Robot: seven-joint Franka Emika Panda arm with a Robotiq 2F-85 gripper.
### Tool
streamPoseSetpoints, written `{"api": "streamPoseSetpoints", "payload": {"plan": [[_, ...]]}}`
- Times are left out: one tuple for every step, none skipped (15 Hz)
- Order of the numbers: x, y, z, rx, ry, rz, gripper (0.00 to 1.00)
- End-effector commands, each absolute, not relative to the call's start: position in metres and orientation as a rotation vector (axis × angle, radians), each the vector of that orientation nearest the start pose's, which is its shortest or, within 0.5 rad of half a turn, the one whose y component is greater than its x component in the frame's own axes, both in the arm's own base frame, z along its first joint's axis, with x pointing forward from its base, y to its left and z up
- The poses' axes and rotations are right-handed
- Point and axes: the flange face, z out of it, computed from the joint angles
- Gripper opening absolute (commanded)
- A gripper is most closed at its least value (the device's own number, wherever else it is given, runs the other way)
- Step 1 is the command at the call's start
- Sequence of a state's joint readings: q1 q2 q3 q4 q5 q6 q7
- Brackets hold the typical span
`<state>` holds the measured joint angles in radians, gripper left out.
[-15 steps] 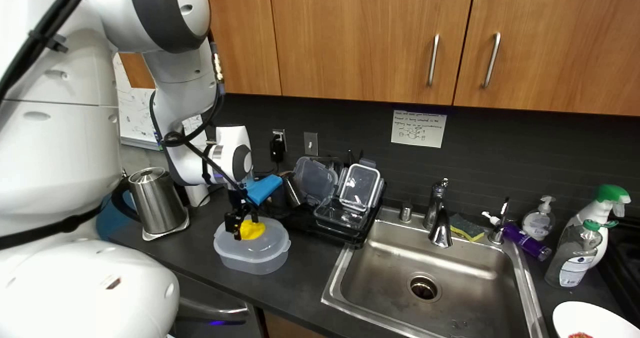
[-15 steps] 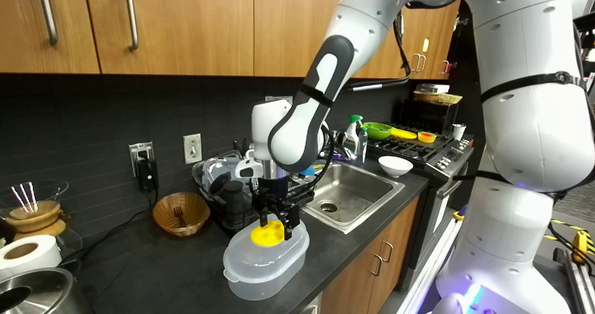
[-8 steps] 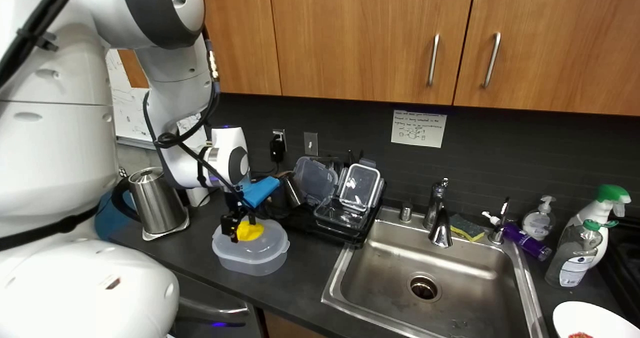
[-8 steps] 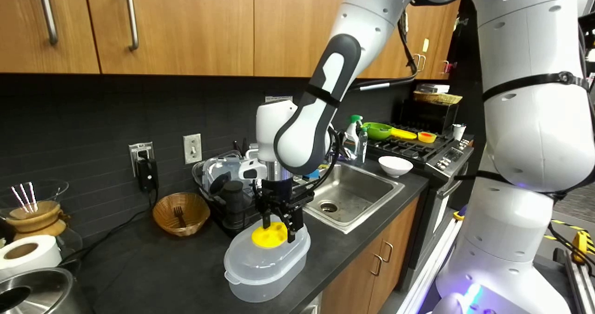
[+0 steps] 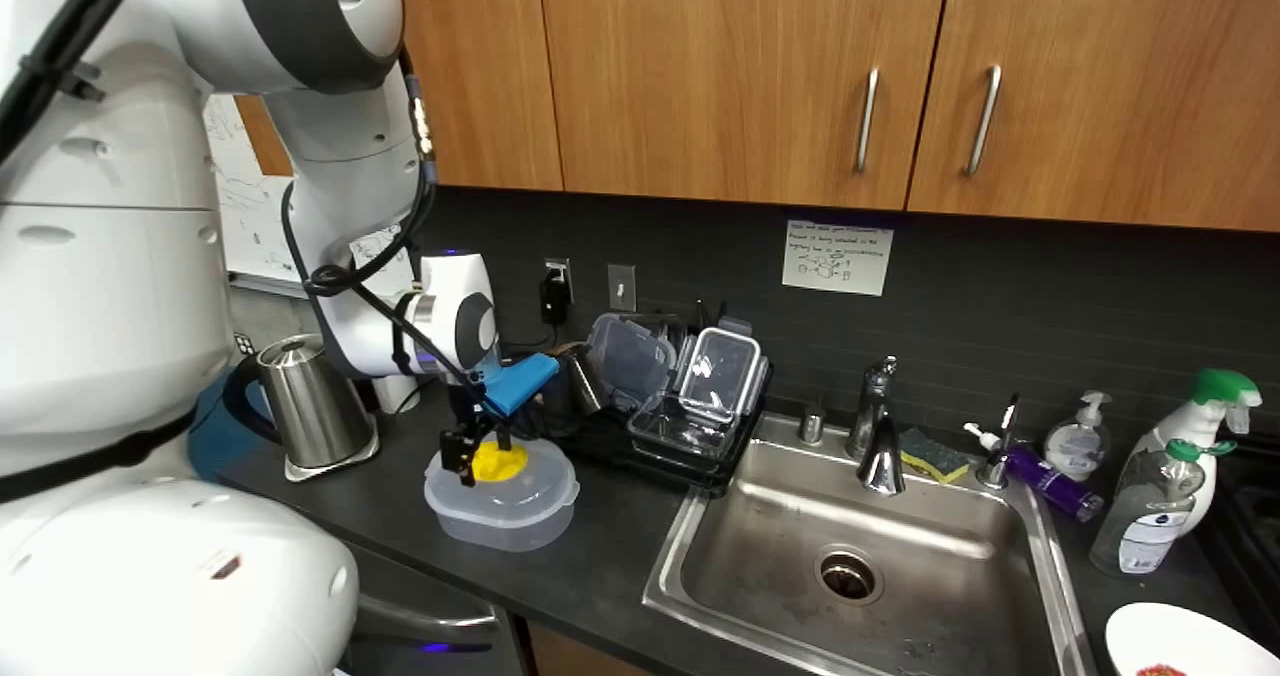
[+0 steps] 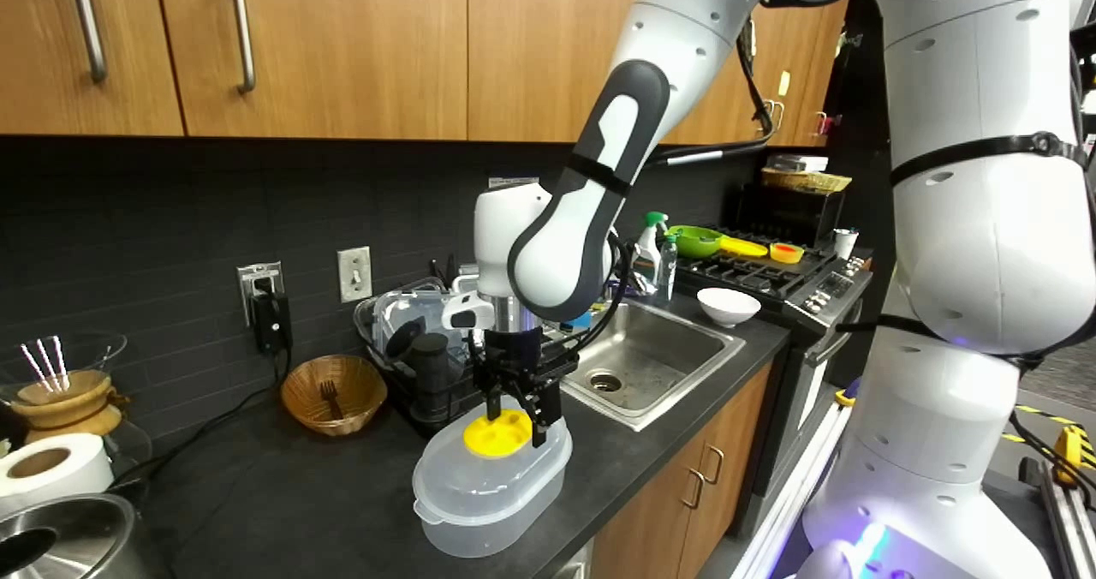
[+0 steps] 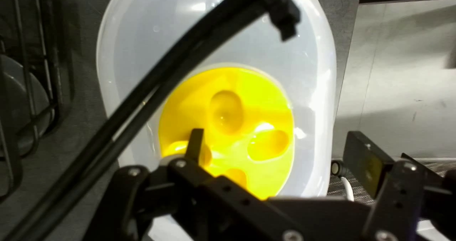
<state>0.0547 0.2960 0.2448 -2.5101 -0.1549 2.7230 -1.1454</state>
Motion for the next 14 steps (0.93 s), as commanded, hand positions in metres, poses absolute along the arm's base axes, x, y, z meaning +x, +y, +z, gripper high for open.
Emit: {"api": "streamPoseSetpoints", "payload": {"plan": [[0.4296, 0.1469, 0.1713, 2.255, 2.248, -0.111, 1.00], [0.4302, 0.1476, 0.1703, 2.255, 2.251, -0.125, 1.00], [0.4301, 0.1478, 0.1696, 2.255, 2.254, -0.136, 1.00], [0.4302, 0.1479, 0.1693, 2.257, 2.255, -0.146, 1.00], [0.4308, 0.1479, 0.1694, 2.257, 2.256, -0.148, 1.00], [0.4316, 0.1478, 0.1692, 2.260, 2.256, -0.155, 1.00], [0.4322, 0.1478, 0.1692, 2.261, 2.257, -0.162, 1.00], [0.4326, 0.1478, 0.1691, 2.262, 2.257, -0.168, 1.00], [0.4329, 0.1480, 0.1691, 2.261, 2.259, -0.177, 1.00], [0.4335, 0.1483, 0.1693, 2.261, 2.259, -0.185, 1.00], [0.4341, 0.1486, 0.1692, 2.260, 2.260, -0.194, 1.00], [0.4350, 0.1491, 0.1690, 2.259, 2.262, -0.206, 1.00], [0.4360, 0.1497, 0.1689, 2.257, 2.265, -0.217, 1.00], [0.4374, 0.1503, 0.1687, 2.249, 2.270, -0.227, 1.00]]}}
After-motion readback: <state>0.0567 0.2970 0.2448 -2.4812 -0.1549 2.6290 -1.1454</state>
